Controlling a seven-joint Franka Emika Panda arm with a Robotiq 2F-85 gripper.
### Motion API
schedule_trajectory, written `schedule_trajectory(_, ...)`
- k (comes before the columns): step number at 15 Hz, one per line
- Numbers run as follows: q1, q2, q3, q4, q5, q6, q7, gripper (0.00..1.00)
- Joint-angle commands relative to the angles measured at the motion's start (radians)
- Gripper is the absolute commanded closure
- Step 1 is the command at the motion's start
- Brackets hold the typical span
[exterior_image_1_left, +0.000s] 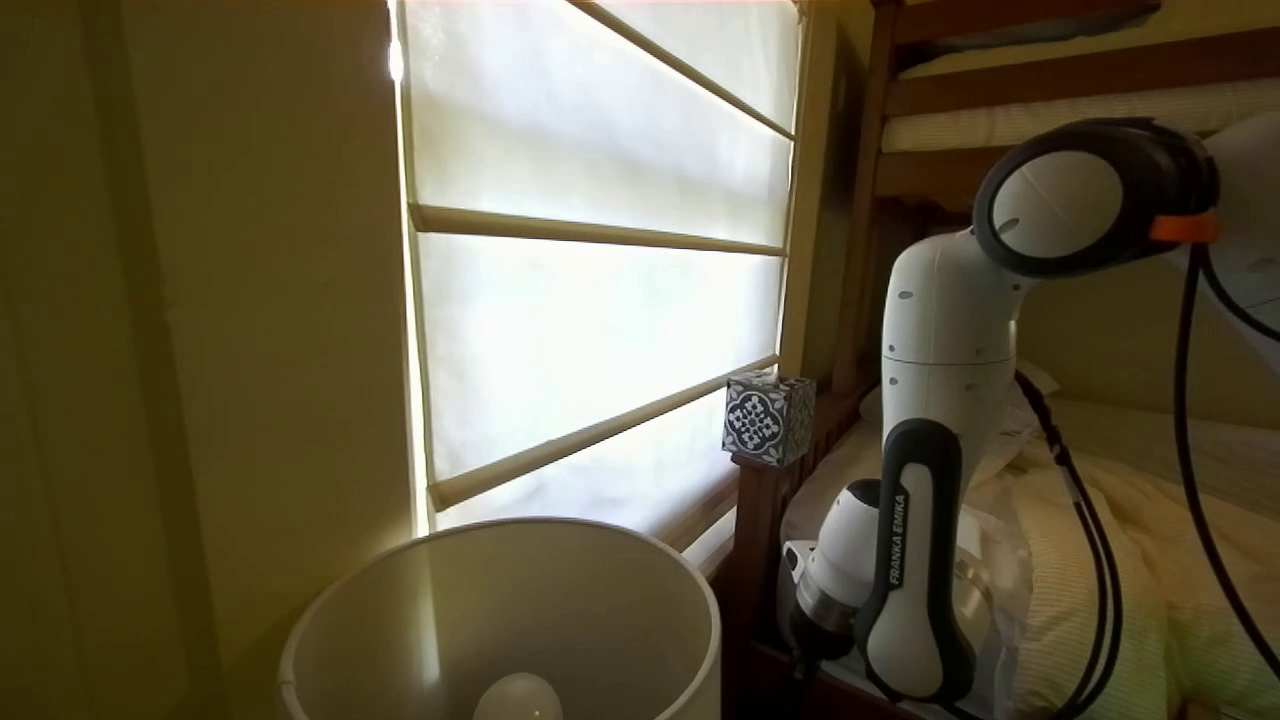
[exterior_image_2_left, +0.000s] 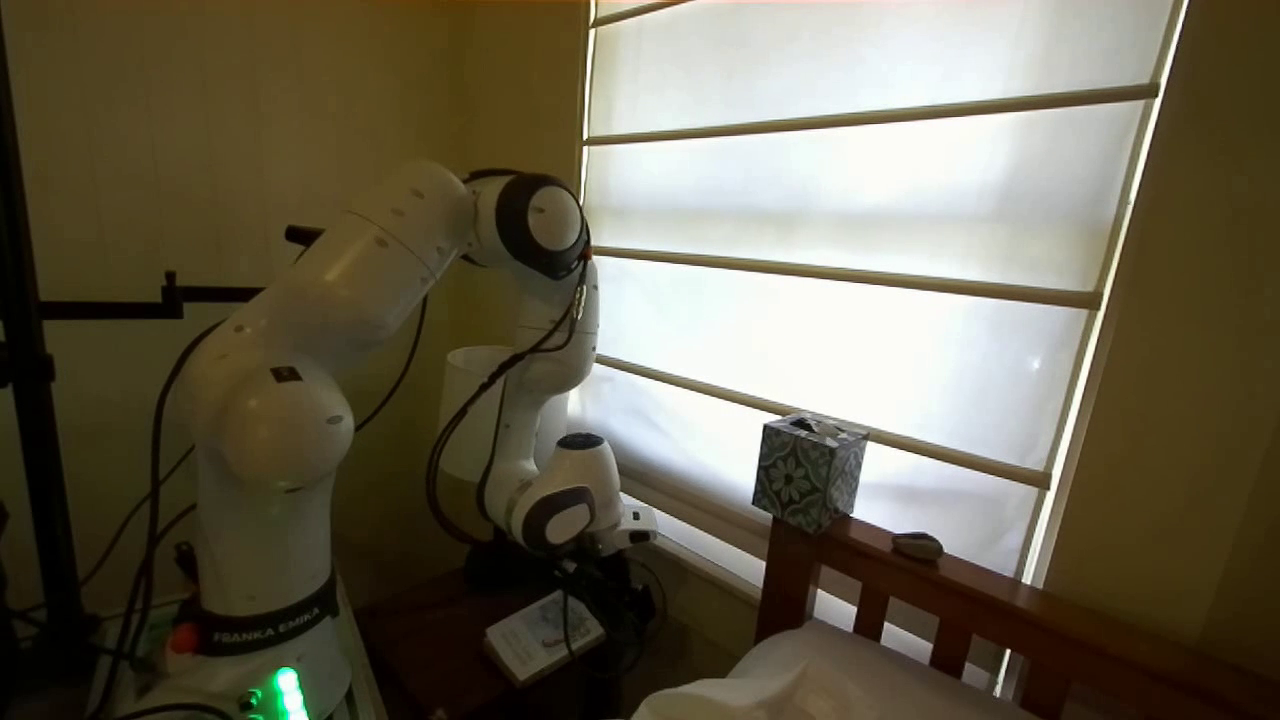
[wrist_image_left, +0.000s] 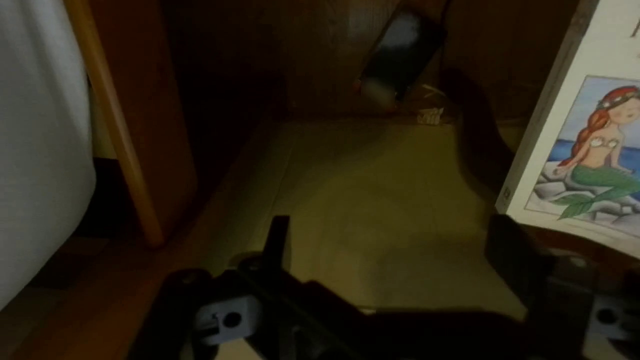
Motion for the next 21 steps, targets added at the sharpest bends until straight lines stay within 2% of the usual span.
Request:
schedule_trajectory(1, -0.023, 0.091, 0.034, 0.087, 0.065, 0.025, 0.08, 0.0)
schedule_trajectory(7, -0.032, 0.199, 0.051, 0.186, 0.099, -0.013, 0.145, 0.0)
schedule_trajectory(9, -0.012, 0.189, 0.041, 0.179, 0.107, -0.032, 0.15, 0.0)
schedule_trajectory(13, -0.039, 0.183, 0.048, 0.159, 0.079, -0.001, 0.139, 0.0)
schedule_trajectory(14, -0.023, 0.189, 0.038, 0.169, 0.084, -0.013, 0.134, 0.0)
schedule_trajectory(21, -0.03, 0.189, 0.038, 0.169, 0.084, -0.013, 0.134, 0.0)
